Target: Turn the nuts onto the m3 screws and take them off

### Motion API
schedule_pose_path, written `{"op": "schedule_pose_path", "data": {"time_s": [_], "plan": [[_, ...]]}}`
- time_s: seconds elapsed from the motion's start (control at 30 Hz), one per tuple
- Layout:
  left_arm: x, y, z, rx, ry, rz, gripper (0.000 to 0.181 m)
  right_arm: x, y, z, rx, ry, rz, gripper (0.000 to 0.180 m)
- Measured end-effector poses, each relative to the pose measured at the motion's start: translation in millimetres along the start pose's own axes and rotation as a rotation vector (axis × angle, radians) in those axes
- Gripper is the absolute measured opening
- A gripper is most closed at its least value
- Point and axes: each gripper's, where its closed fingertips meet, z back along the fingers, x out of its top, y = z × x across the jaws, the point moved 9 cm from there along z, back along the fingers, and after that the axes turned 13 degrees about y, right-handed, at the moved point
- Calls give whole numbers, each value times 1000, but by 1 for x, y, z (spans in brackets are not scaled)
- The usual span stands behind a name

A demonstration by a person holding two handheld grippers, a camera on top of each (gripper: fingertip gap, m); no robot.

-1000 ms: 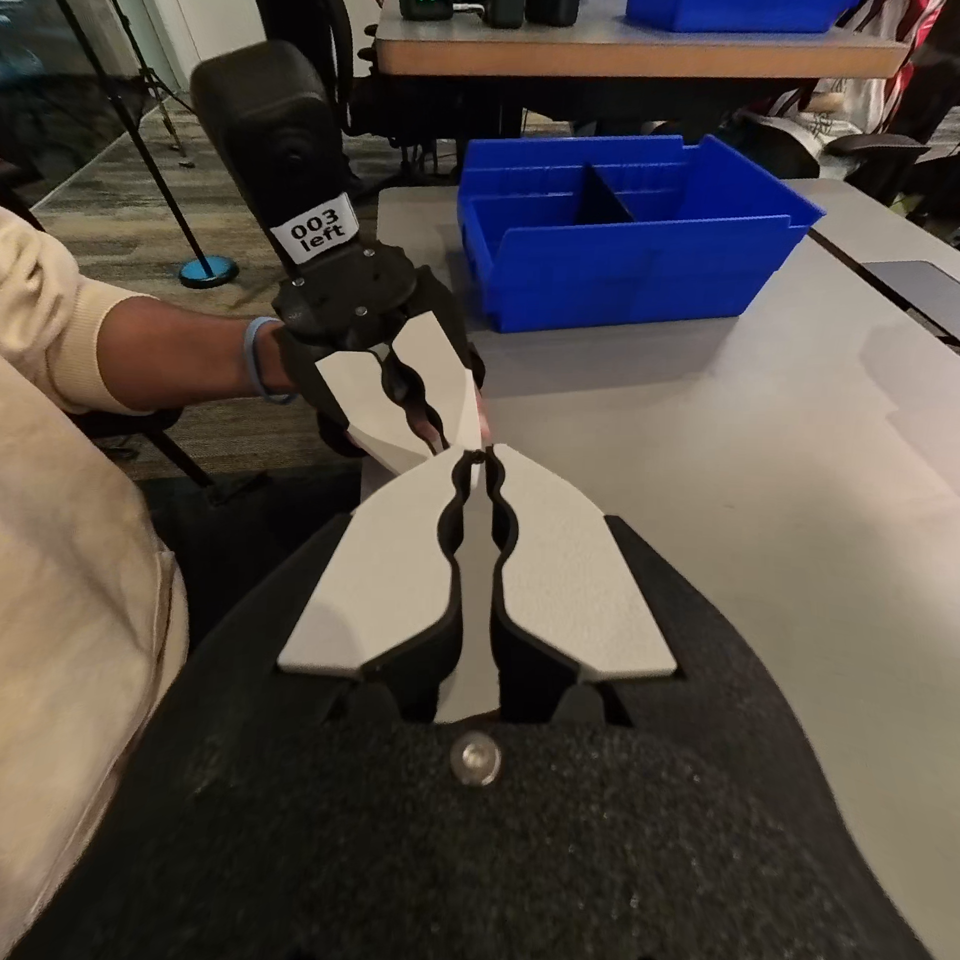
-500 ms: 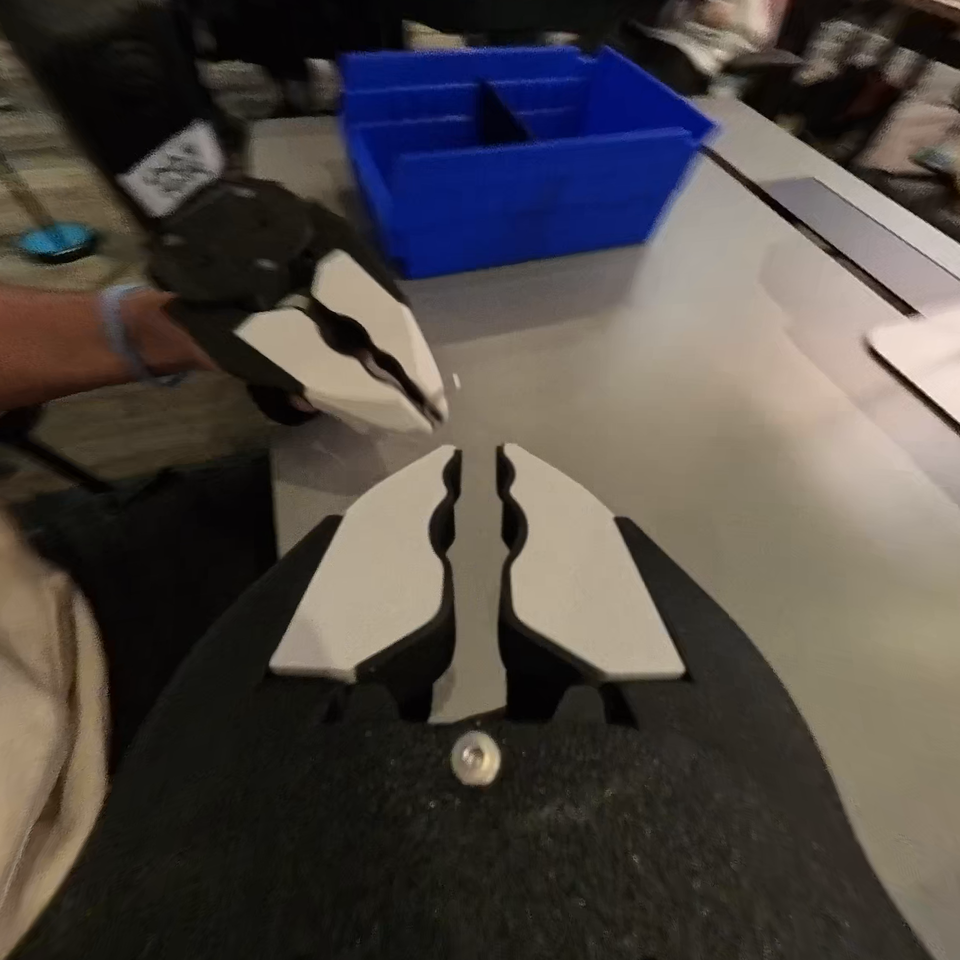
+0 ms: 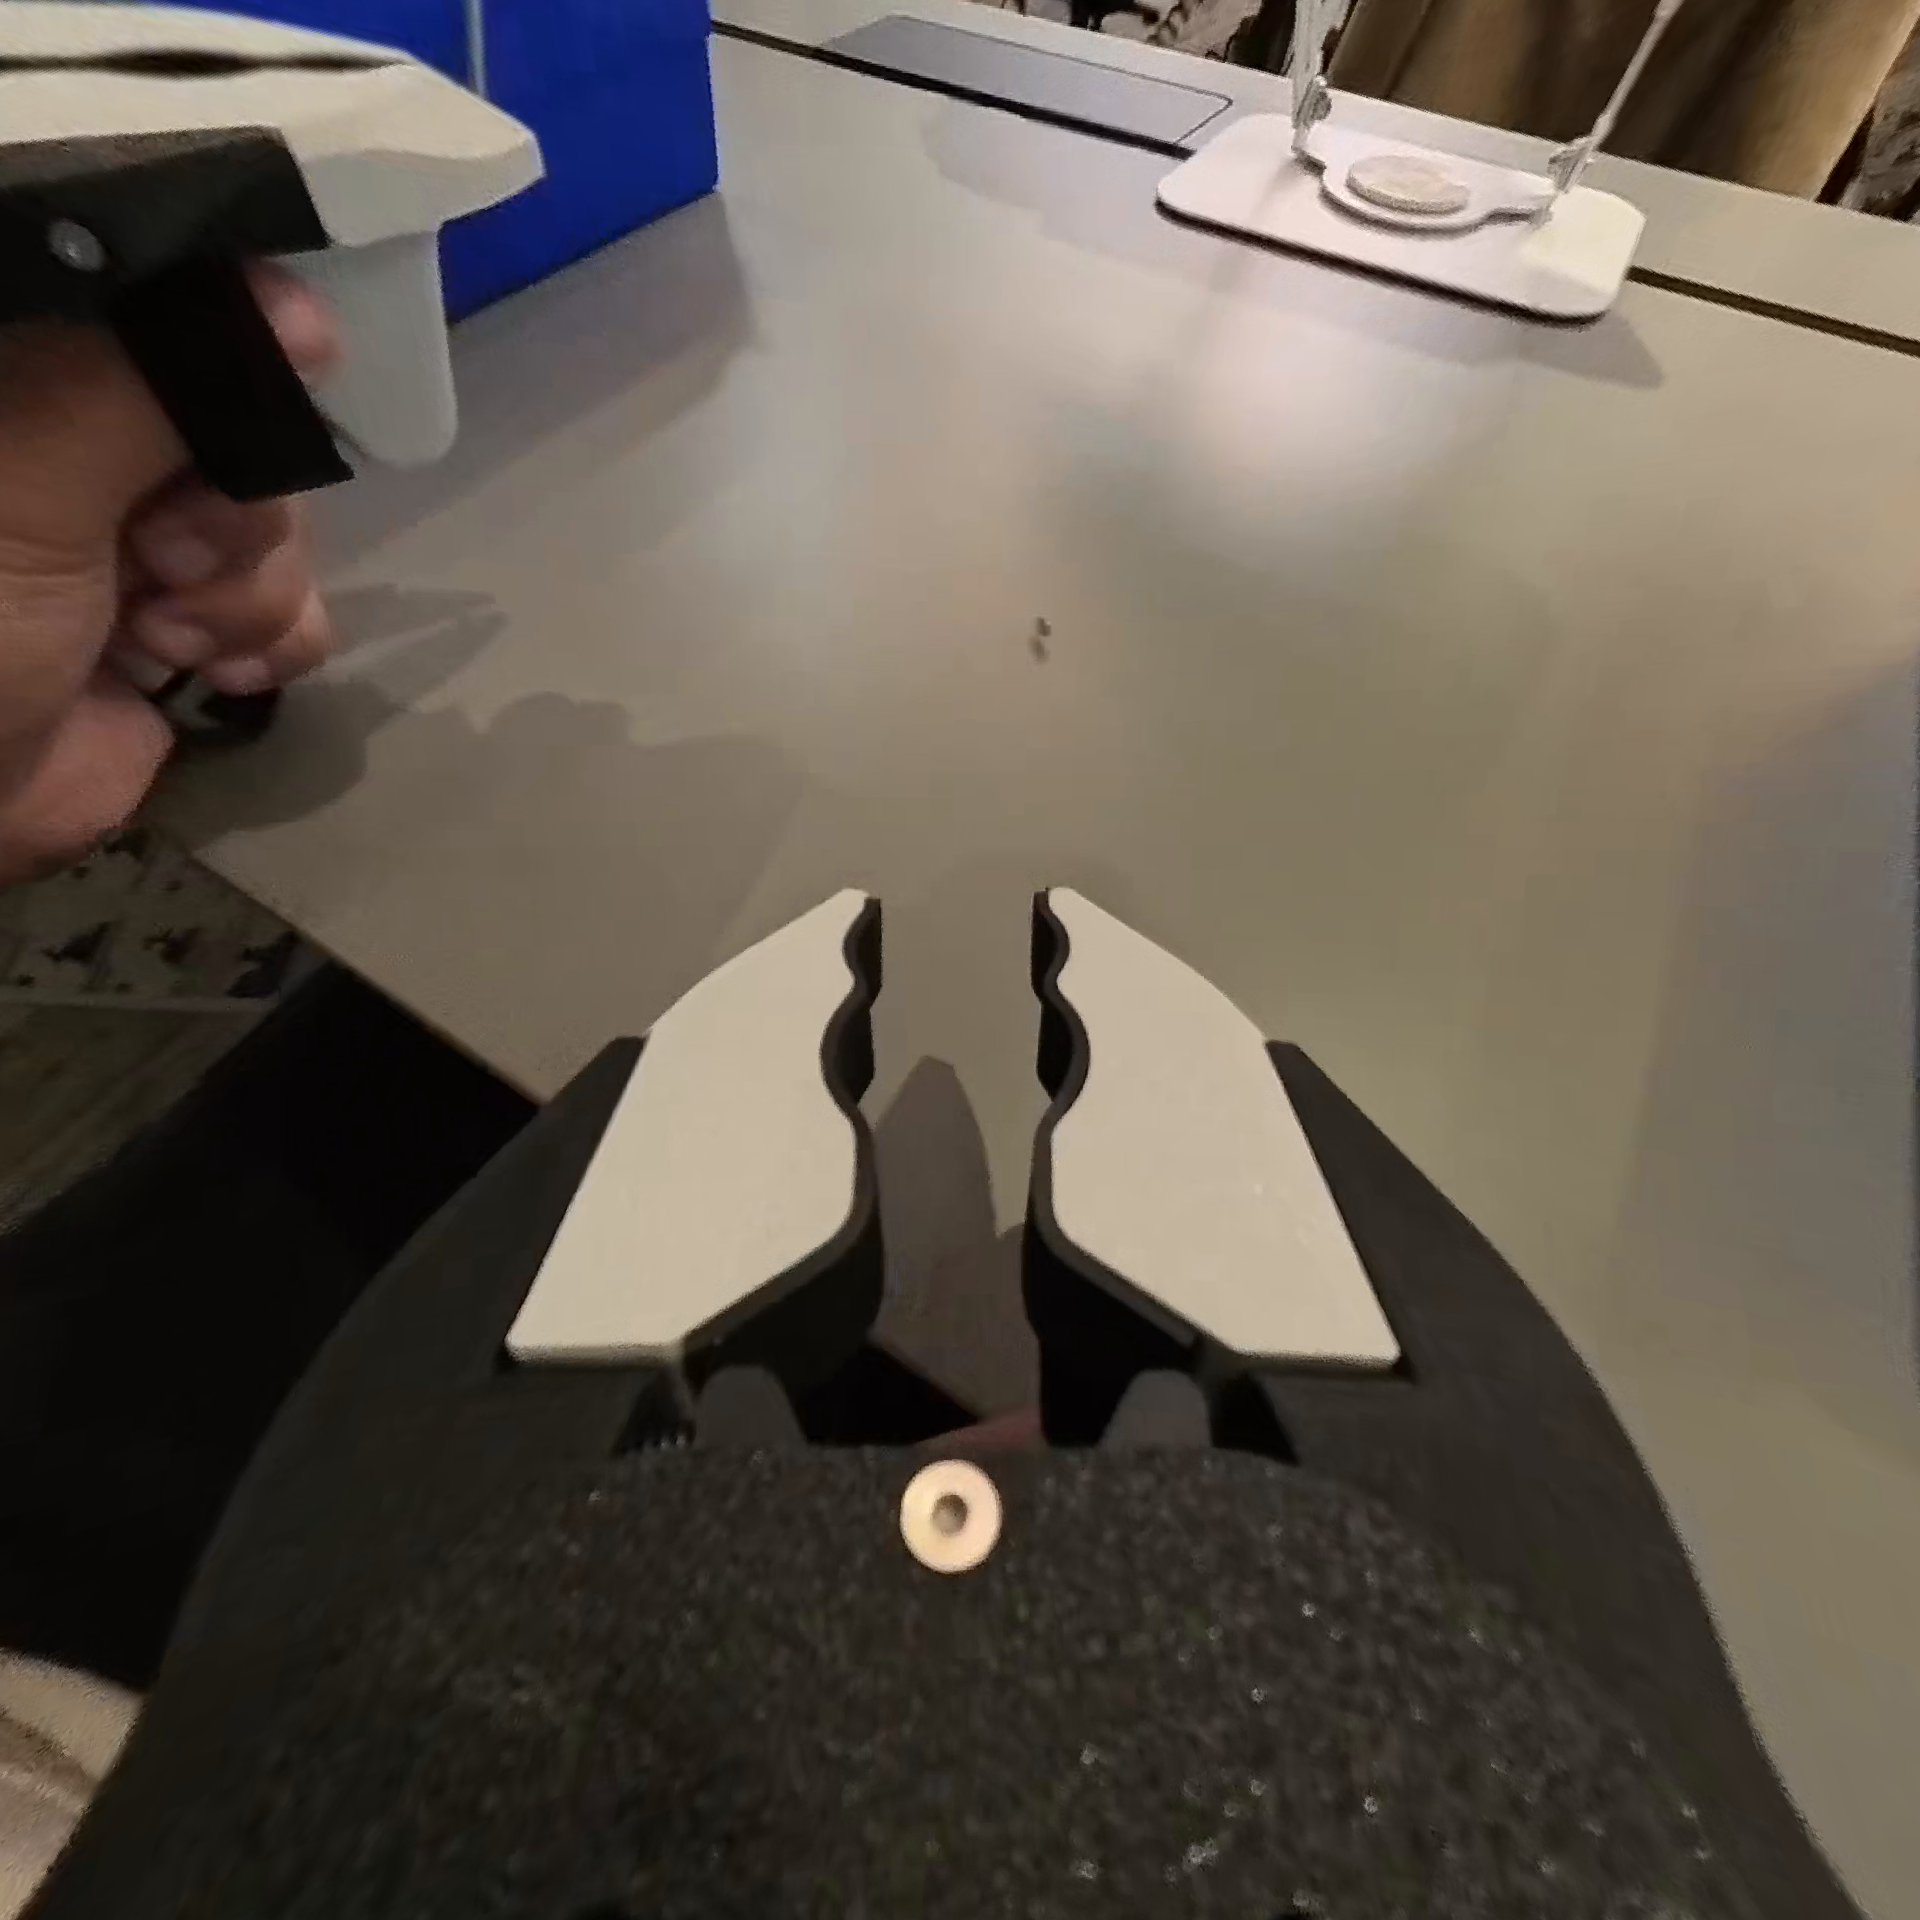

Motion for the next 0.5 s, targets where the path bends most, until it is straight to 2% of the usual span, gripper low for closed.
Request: {"op": "schedule_pose_path", "data": {"time_s": [0.1,0.2,0.27,0.37,0.5], "plan": [[0,8,-1,-43,13,70,4,26,-11,-21,34,-1,61,25],[0,13,-3,-104,20,123,4,49,-31,-56,34,72,182,27],[-1,14,-1,-118,8,130,4,59,-44,-81,99,123,166,25],[0,8,-1,-127,2,73,4,75,-57,-100,100,146,173,23],[-1,-3,0,-100,-6,-32,4,76,-60,-118,109,258,205,22]]}}
